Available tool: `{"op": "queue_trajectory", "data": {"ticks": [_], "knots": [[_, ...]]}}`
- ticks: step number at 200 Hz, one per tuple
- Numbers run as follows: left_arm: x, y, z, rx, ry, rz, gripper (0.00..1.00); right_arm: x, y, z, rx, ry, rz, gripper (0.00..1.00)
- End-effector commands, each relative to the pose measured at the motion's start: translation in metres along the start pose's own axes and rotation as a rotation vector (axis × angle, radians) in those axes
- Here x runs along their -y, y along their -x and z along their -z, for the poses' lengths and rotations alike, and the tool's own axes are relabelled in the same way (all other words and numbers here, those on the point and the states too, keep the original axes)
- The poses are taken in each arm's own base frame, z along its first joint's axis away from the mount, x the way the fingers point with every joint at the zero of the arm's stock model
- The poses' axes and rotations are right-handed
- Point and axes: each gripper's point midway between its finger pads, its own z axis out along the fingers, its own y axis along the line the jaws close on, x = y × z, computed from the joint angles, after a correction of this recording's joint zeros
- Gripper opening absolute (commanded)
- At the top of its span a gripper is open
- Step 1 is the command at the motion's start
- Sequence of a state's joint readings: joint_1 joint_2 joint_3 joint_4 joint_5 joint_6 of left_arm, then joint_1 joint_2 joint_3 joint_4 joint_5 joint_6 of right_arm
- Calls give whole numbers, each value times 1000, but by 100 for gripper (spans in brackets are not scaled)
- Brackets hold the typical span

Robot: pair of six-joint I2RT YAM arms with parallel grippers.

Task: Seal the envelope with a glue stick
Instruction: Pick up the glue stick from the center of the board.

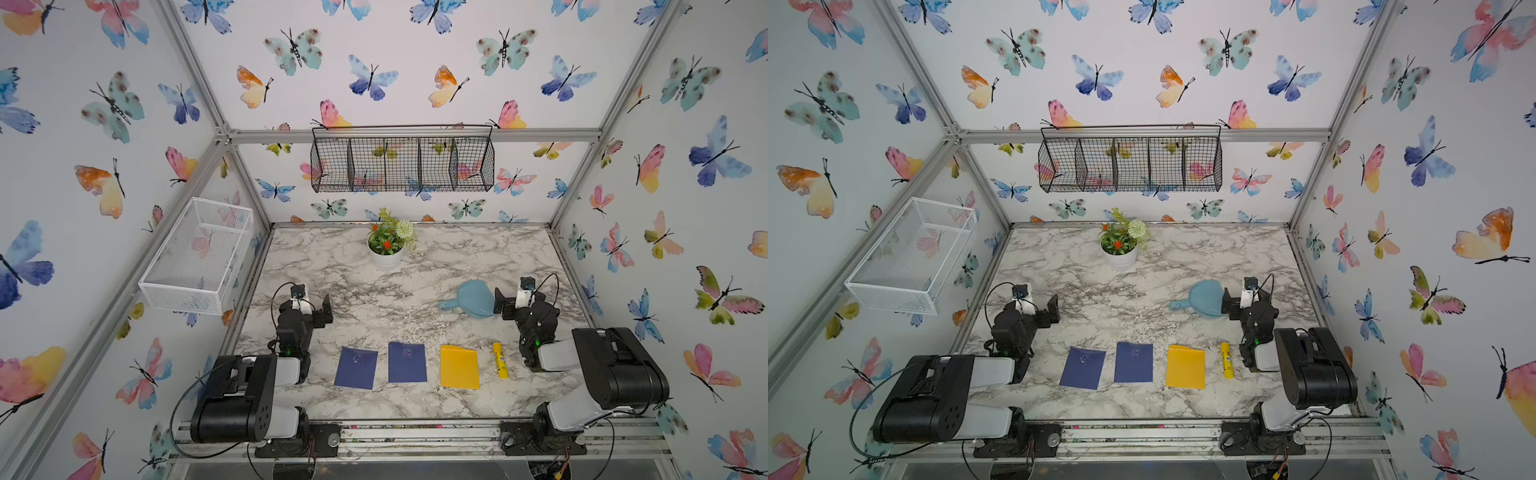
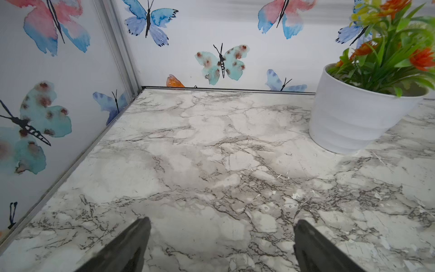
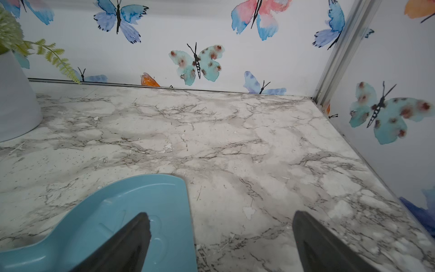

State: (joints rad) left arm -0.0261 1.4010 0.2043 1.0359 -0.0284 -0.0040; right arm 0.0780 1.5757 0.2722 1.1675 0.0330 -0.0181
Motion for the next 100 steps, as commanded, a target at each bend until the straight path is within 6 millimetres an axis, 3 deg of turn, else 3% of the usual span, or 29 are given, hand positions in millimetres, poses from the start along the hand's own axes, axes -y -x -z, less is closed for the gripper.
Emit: {"op": "queue_trajectory", "data": {"ticks": [1,100], "knots": [[-3,8,-3,24,14,3,98,1,-1,1,5,-1,-8,99],[-2,9,-3,26,11,5,98,1,-1,0,1,-1,-9,99]]}}
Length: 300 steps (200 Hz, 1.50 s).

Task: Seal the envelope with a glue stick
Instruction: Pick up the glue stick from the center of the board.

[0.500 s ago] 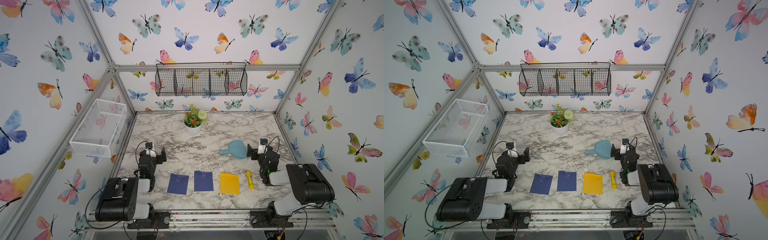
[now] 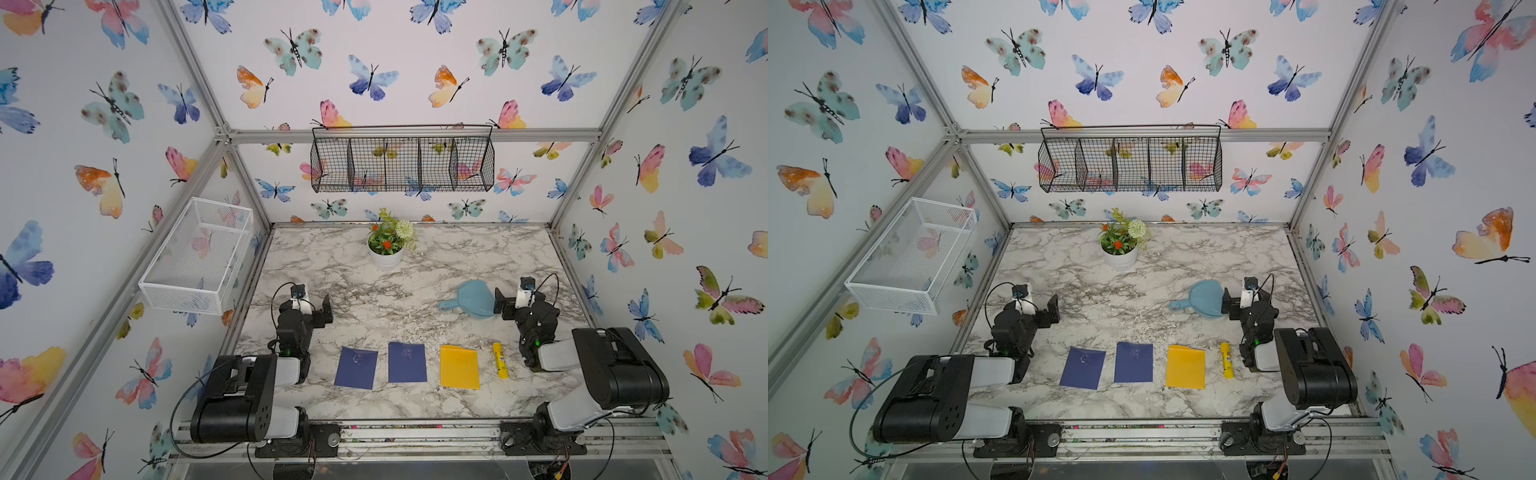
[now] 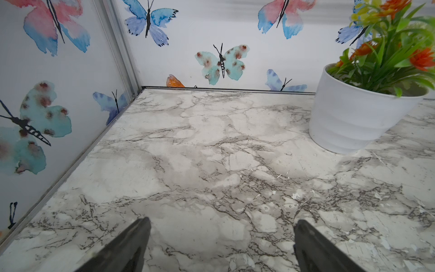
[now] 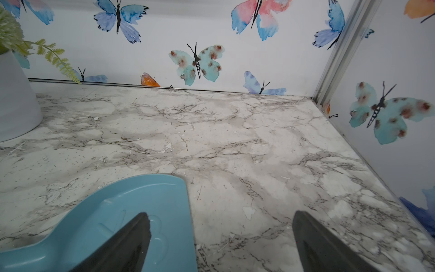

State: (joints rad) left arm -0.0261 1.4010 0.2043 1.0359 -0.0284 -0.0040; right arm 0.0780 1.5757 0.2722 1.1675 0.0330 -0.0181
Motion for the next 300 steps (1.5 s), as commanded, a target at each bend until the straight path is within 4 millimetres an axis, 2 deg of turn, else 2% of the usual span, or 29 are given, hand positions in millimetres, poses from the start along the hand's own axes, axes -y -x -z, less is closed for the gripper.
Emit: {"op": "queue_trajectory", "data": {"ticks": [1,36,65,81,100,118,146,180,200,236,246,255,300], "knots": [[-3,8,-3,25,11,5,98,1,-1,0,2,-1,-10,99],[-3,8,-3,25,12,6,98,2,0,2,6,-5,-10,99],[-3,10,-1,37,12,3,98,6,10,3,2,-27,-16,99],[-1,24,0,55,8,-7,98,8,16,1,-44,-35,-30,99],[-10,30,-6,-58,83,48,98,7,24,0,-89,-27,-64,97],[-6,42,-4,-93,91,88,98,3,32,2,-133,-7,-110,94],[9,65,9,-154,63,141,98,-10,47,10,-245,65,-186,88],[25,94,35,-223,-17,220,98,-19,58,33,-348,118,-207,81],[31,103,48,-257,-51,214,98,-22,54,45,-431,125,-251,76],[40,115,62,-272,-112,141,98,-36,33,66,-594,161,-372,66],[41,116,62,-262,-125,116,98,-42,27,71,-634,186,-399,55],[41,115,63,-253,-130,95,98,-49,20,75,-669,218,-421,50],[42,103,60,-265,-141,69,98,-51,-17,97,-814,167,-523,50]]}}
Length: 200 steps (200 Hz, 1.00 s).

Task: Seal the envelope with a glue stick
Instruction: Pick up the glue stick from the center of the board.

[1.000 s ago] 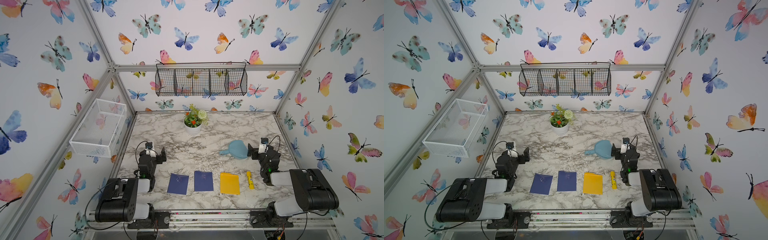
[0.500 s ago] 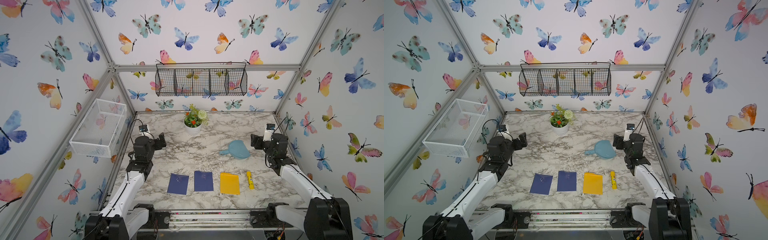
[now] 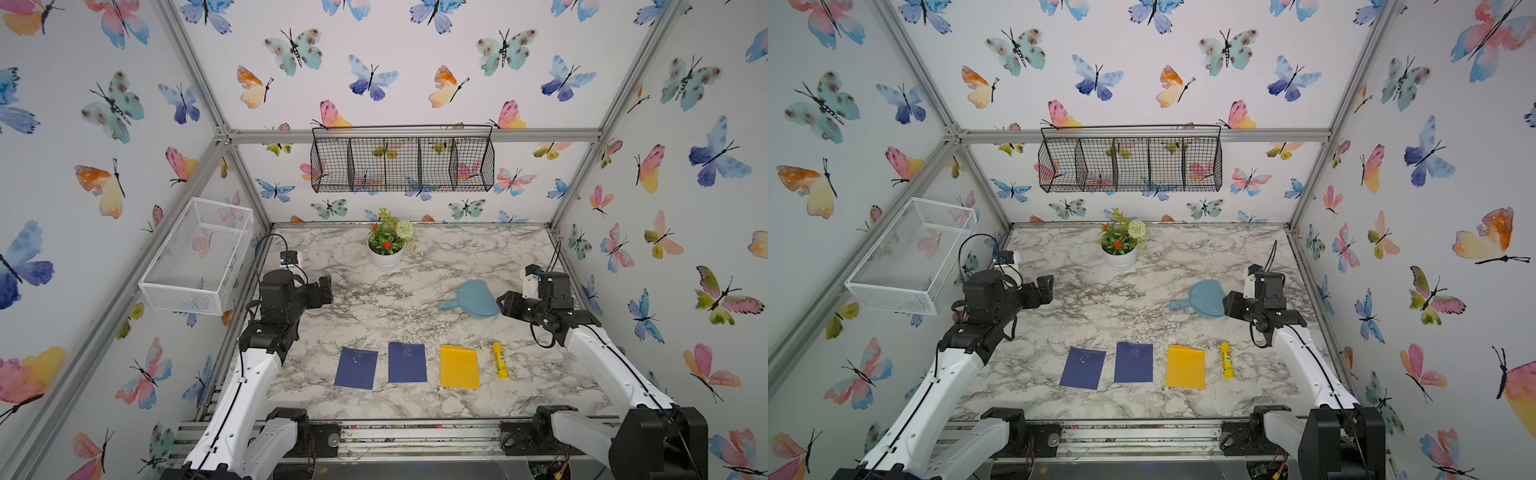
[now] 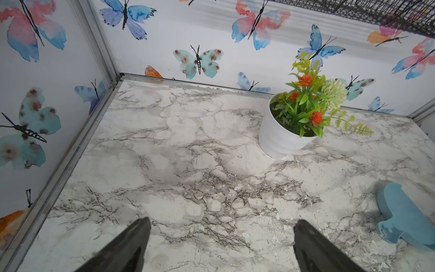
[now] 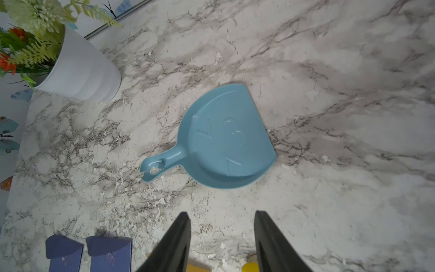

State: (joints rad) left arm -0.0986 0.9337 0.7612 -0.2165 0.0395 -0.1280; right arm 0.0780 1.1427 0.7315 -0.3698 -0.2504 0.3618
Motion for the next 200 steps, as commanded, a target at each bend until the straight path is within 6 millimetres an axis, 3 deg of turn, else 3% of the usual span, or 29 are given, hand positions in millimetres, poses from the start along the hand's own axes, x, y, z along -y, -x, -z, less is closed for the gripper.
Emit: {"op": "queue_trajectory", "data": {"ticks": [1,50,120,200], "knots": [[3,-9,1,-27,-24,-32,98,7,-37,0,-124,-10,-106,50],[0,-7,6,-23,1,-23,98,22,-75,6,-202,-134,-219,48],[-2,-3,9,37,2,42,98,31,-114,8,-274,-335,-143,48],[-1,-7,2,-5,-4,50,98,35,-146,0,-361,-396,-116,49]]}}
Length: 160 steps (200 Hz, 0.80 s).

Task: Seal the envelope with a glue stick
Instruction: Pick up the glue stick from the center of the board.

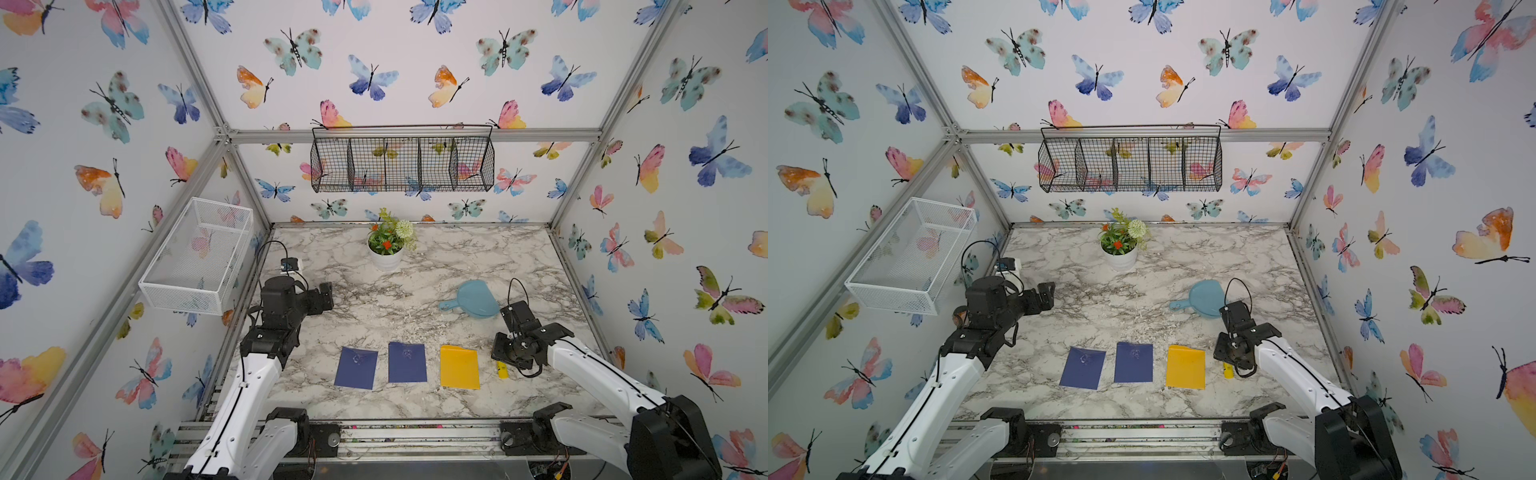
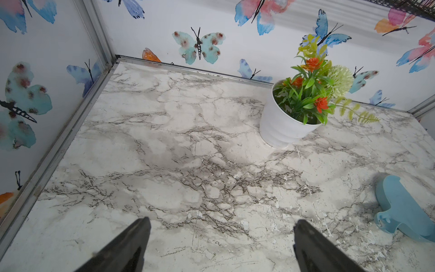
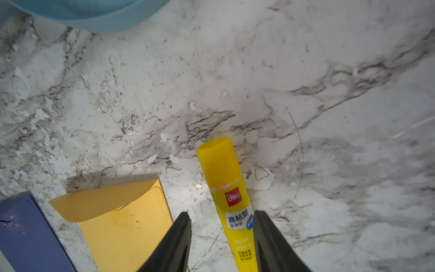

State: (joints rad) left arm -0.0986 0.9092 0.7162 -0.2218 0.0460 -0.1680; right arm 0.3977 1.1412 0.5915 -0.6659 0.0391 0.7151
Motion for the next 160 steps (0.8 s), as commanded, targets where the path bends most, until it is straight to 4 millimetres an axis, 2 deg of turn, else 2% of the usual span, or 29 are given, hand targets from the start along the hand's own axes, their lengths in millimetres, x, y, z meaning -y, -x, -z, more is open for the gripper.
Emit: {"op": "queue_trajectory", "data": {"ticks": [1,57,96,160], "knots": [[1,10,2,22,-4,8,98,9,-7,-4,-24,-60,-14,49],[-7,12,2,34,4,33,98,7,-17,-10,-55,-49,-20,47],[-11,13,-1,26,-11,58,98,5,-26,-18,-93,-44,-11,43],[-15,13,-2,24,-8,66,98,5,-29,-23,-110,-54,-3,35]]}}
